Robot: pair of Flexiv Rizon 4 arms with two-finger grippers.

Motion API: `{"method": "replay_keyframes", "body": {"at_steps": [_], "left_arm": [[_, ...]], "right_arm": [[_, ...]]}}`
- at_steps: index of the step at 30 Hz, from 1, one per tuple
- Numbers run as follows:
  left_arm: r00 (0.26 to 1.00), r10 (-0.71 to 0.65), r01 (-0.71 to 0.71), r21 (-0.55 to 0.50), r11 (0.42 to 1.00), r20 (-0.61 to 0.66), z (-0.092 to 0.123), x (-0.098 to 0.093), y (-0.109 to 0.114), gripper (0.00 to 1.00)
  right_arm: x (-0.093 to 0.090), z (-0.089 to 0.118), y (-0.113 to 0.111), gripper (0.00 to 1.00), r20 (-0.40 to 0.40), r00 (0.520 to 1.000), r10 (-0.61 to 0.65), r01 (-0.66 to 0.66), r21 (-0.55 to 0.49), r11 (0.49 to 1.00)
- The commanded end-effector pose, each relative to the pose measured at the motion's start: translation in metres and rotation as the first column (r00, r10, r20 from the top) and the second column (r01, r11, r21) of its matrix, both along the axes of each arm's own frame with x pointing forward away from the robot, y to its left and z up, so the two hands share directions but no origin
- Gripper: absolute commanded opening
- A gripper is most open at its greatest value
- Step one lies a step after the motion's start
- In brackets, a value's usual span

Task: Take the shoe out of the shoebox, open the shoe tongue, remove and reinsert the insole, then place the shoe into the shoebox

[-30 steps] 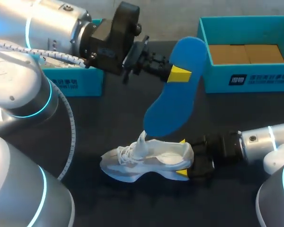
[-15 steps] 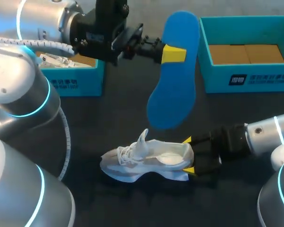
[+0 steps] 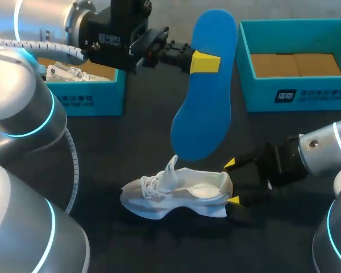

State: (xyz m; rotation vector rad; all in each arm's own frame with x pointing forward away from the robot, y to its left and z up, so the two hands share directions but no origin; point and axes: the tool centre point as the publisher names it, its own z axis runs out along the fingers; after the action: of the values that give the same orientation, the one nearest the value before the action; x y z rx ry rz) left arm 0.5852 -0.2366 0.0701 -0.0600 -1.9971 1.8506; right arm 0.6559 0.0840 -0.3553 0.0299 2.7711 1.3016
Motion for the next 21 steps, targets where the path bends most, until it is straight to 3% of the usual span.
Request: {"method": "replay_keyframes", "body": {"at_steps": [1,7,14,21], "left_arm": [[1.0,0.02,-0.021,-0.029,0.999,-0.023,0.003,-0.005,0.002,0.0],[0.995,0.058,-0.065,-0.081,0.995,-0.079,0.013,-0.014,0.006,0.0],[0.99,0.061,-0.064,-0.025,0.998,-0.125,0.029,-0.018,0.01,0.0],[0.983,0.039,-0.036,0.018,0.999,-0.177,0.037,-0.01,0.019,0.0]], "right_arm": [[-0.001,0.007,0.001,1.0,-0.014,1.0,-0.002,0.001,-0.11,0.994],[-0.002,0.01,0.002,1.0,-0.021,1.0,-0.001,-0.002,-0.159,0.987],[-0.003,0.013,0.003,1.0,-0.023,1.0,-0.004,-0.002,-0.22,0.975],[-0.004,0.015,0.004,1.0,-0.029,1.0,0.0,-0.007,-0.267,0.964]]}}
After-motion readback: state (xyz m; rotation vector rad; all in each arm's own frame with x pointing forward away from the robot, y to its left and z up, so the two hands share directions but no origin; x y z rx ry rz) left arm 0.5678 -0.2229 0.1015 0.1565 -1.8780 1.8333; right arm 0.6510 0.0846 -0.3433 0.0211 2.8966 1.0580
